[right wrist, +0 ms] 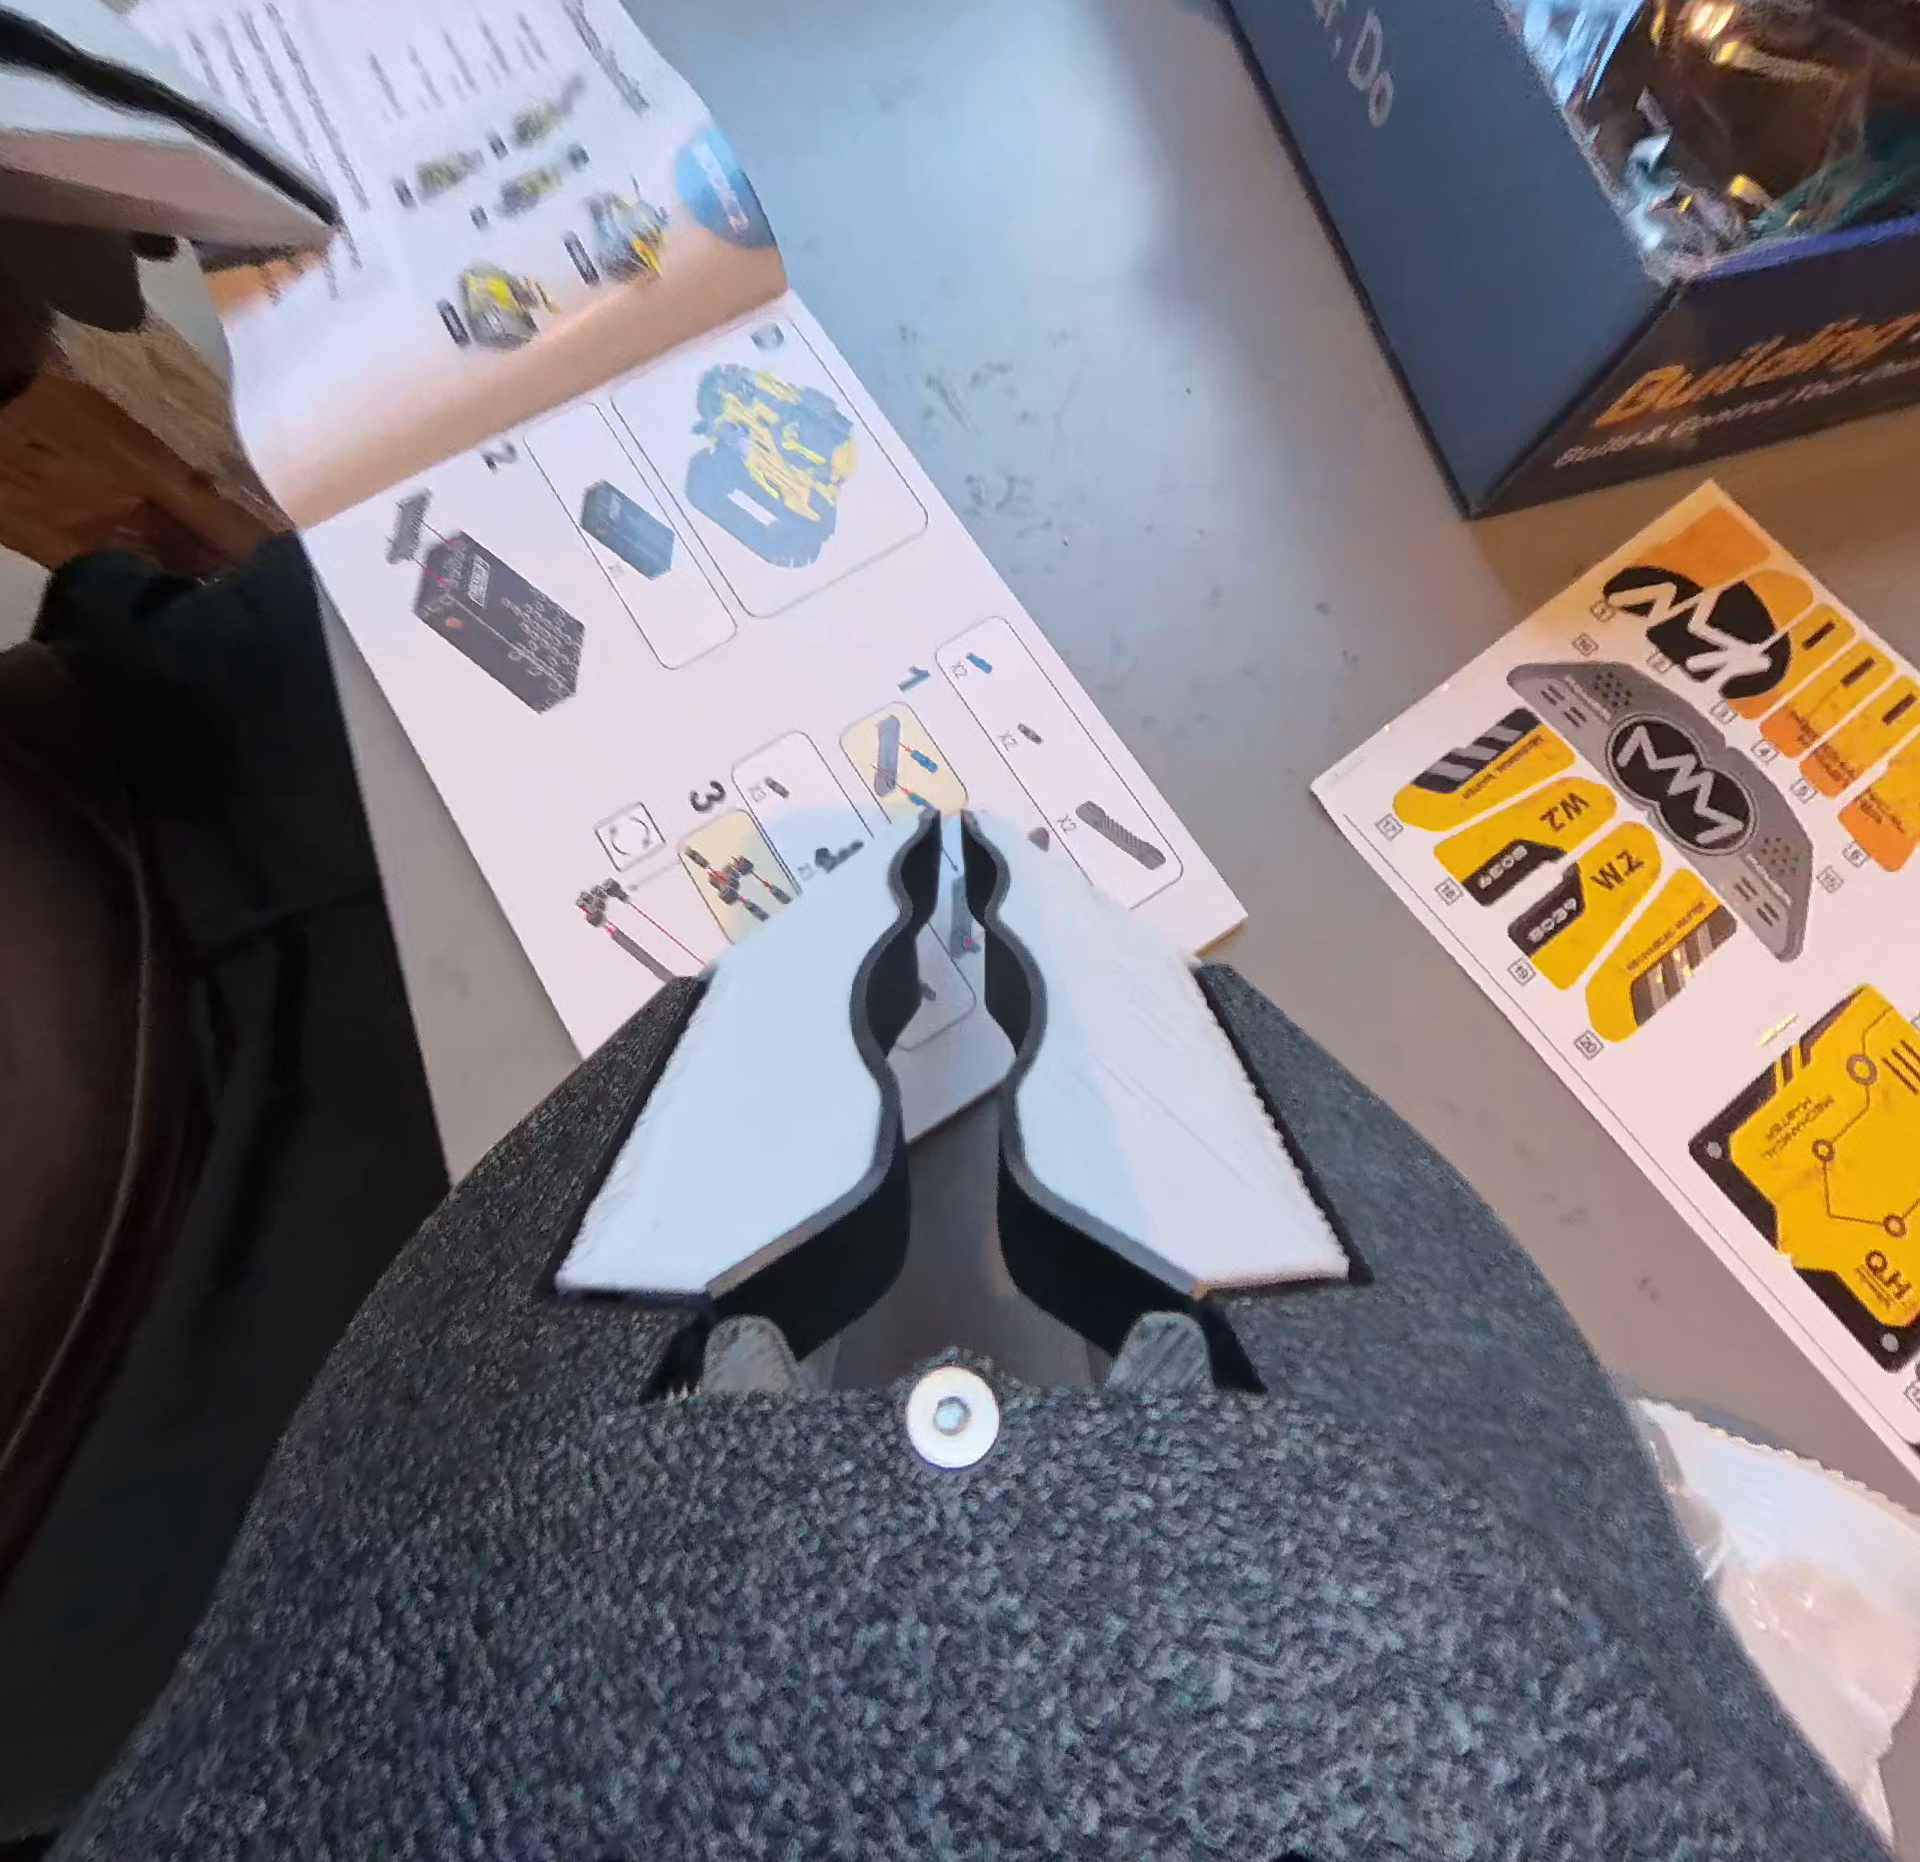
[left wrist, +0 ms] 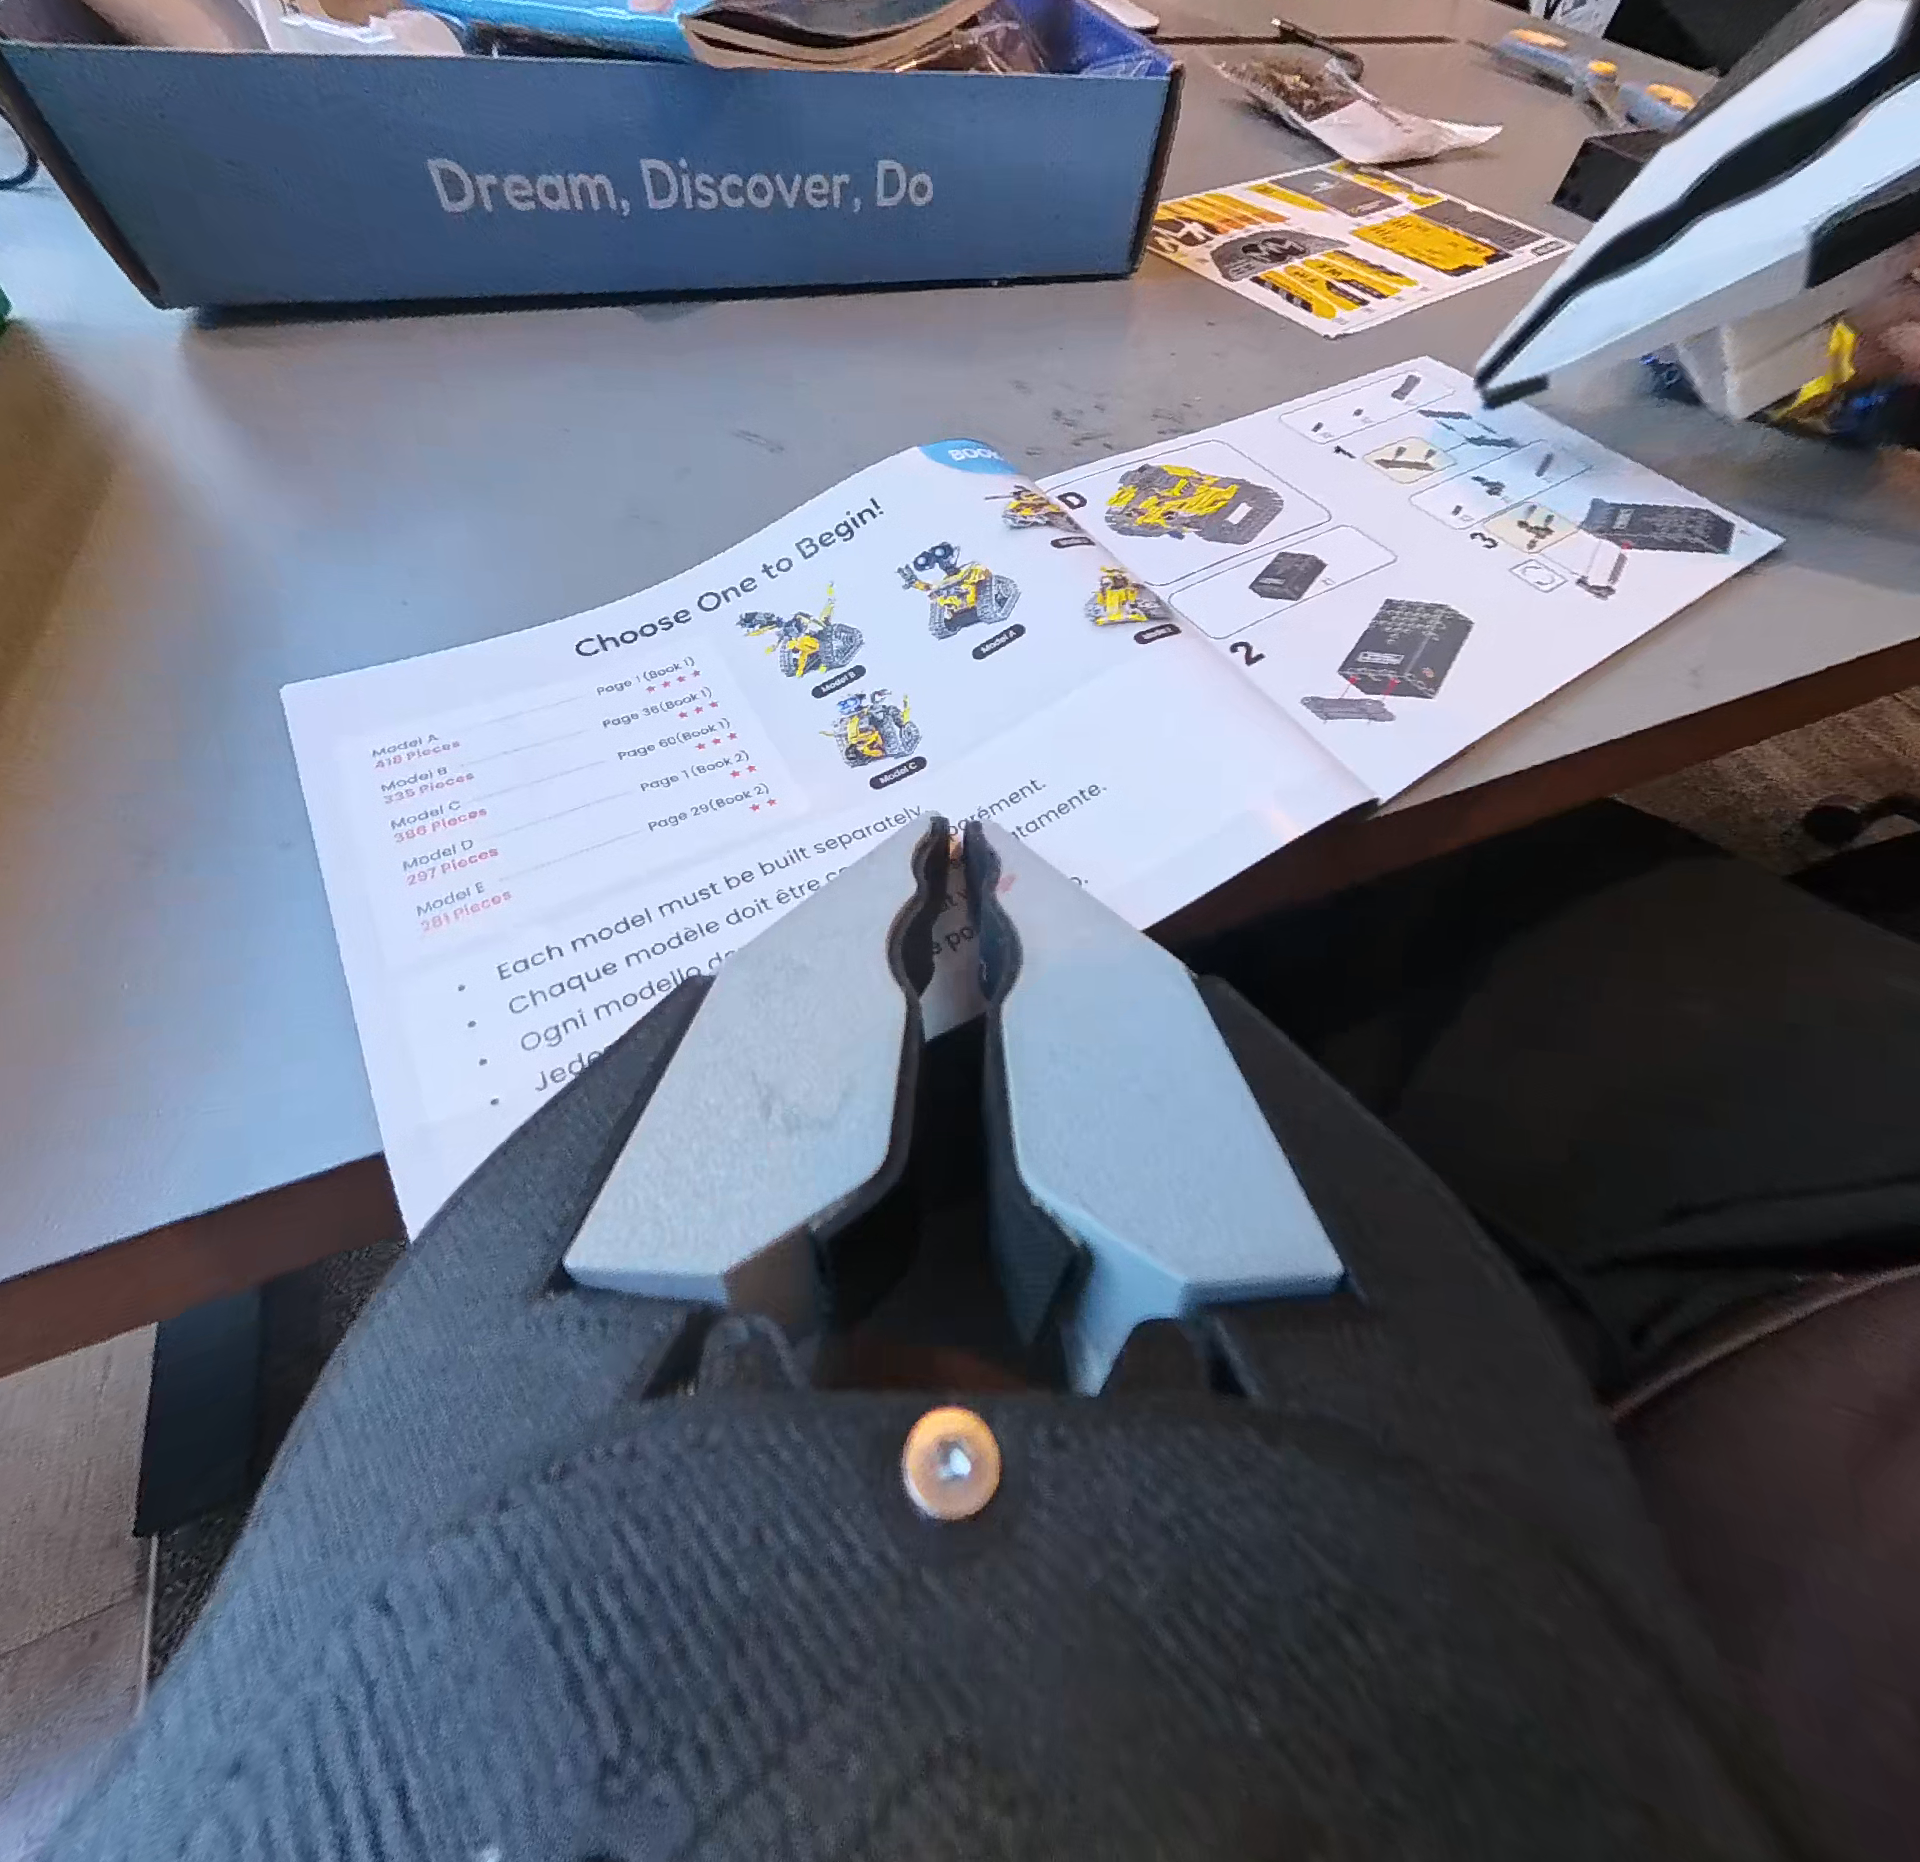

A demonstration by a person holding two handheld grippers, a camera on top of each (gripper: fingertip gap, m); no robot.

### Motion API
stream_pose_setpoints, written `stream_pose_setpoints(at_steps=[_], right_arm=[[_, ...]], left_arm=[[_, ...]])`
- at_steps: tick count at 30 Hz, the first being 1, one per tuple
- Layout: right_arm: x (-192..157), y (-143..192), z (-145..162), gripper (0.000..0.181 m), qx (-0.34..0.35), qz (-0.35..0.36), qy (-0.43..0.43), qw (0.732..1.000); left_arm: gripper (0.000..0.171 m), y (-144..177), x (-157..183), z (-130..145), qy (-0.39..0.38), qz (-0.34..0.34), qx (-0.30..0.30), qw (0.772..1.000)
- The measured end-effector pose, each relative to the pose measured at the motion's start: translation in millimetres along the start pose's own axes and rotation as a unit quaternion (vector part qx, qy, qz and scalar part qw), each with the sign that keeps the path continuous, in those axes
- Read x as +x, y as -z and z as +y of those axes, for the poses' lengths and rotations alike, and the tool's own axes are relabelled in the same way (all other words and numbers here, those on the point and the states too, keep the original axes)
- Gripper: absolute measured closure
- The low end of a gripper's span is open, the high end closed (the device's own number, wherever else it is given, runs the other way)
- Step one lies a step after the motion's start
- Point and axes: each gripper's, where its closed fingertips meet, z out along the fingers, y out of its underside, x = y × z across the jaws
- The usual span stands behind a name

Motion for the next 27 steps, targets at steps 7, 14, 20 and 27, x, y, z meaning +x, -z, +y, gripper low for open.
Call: stream_pose_setpoints(at_steps=[7, 14, 20, 27], right_arm=[[1.0, -9.5, 10.7, 0.181, -0.006, -0.006, -0.004, 1.000], [4.1, -7.3, 3.4, 0.181, 0.011, 0.012, 0.002, 1.000], [26.7, 32.1, -38.4, 0.176, 0.129, 0.094, 0.013, 0.987], [18.5, 34.9, -39.6, 0.152, 0.160, 0.035, -0.015, 0.986]], left_arm=[[0.171, 0.7, -2.9, 0.0, 0.011, 0.004, -0.001, 1.000], [0.162, 3.8, -3.6, -2.5, 0.015, 0.010, 0.006, 1.000], [0.152, 7.1, -6.0, -10.3, 0.029, 0.017, 0.027, 0.999], [0.146, 10.8, 2.1, -16.1, 0.009, 0.028, 0.045, 0.999]])
